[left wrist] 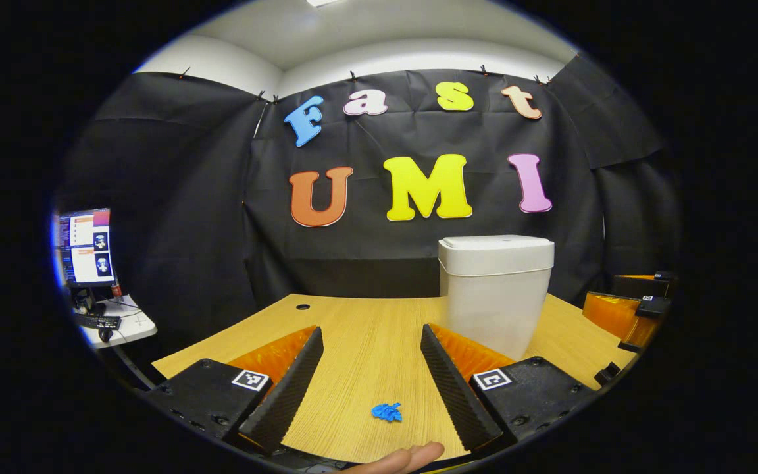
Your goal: Press the lid of the desktop garbage bin to open it, pick up the crumpled paper on the desktop and throw it into the bin, then pick up the pop can on the desktop and drop it into the bin, and finally close the garbage bin lid.
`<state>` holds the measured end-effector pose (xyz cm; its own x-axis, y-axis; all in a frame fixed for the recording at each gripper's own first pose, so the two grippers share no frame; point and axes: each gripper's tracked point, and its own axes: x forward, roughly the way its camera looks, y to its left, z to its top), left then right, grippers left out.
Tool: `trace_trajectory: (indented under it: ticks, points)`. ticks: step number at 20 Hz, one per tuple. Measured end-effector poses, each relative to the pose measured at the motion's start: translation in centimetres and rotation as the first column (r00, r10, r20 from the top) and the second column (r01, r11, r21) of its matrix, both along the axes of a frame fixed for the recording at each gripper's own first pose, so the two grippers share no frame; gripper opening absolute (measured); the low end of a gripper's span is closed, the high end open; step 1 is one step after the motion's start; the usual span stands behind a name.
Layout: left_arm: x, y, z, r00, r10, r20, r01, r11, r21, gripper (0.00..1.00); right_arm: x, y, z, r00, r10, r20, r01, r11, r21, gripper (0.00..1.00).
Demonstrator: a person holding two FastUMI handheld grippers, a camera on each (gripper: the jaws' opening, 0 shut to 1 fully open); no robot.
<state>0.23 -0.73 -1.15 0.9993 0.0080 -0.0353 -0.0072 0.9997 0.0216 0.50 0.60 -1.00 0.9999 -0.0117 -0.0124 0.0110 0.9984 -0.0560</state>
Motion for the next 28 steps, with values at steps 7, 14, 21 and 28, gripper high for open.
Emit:
trace_trajectory:
  ticks: [7,14,21,28]
  points:
    - [-0.1,-0.2,-0.1,1.000,0.001,-0.003,-0.001,1.000,-0.002,0.96,-0.4,0.4,0.1,1.000,0.020,0.005,-0.020,1.000,-0.004,0.95]
    - [0.2,-0.9,-0.6,1.000,-0.015,-0.016,0.016,1.000,0.014,0.96,0.3,0.4,1.6,0.999,0.040,0.035,-0.040,0.999,-0.019,0.88]
    - [1.0,-0.9,-2.4,0.998,-0.001,-0.070,0.003,1.000,0.028,0.96,1.8,0.4,3.9,0.993,0.097,0.061,-0.098,0.995,0.022,0.34]
    - [0.9,-0.9,-2.1,0.998,-0.007,-0.066,0.009,1.000,0.022,0.96,5.5,1.9,5.2,0.993,0.116,-0.014,-0.116,0.993,0.017,0.04]
